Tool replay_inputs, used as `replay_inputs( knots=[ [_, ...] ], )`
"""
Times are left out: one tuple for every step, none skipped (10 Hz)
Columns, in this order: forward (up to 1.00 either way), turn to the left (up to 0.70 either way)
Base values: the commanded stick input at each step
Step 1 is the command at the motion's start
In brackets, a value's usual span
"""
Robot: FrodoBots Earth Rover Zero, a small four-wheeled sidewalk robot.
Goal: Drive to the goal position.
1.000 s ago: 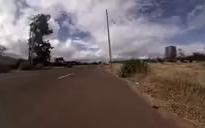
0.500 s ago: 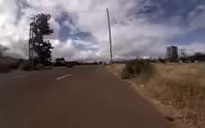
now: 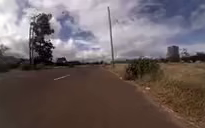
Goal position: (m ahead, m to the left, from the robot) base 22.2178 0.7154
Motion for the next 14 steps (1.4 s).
replay_inputs(
  knots=[
    [0.70, 0.00],
    [0.70, 0.00],
    [0.70, 0.00],
    [0.70, 0.00],
    [0.70, 0.00],
    [0.70, 0.00],
    [0.70, 0.00],
    [0.70, 0.00],
    [0.70, 0.00],
    [0.70, 0.00],
    [0.70, 0.00],
    [0.70, 0.00],
    [0.70, 0.00],
    [0.70, 0.00]
  ],
)
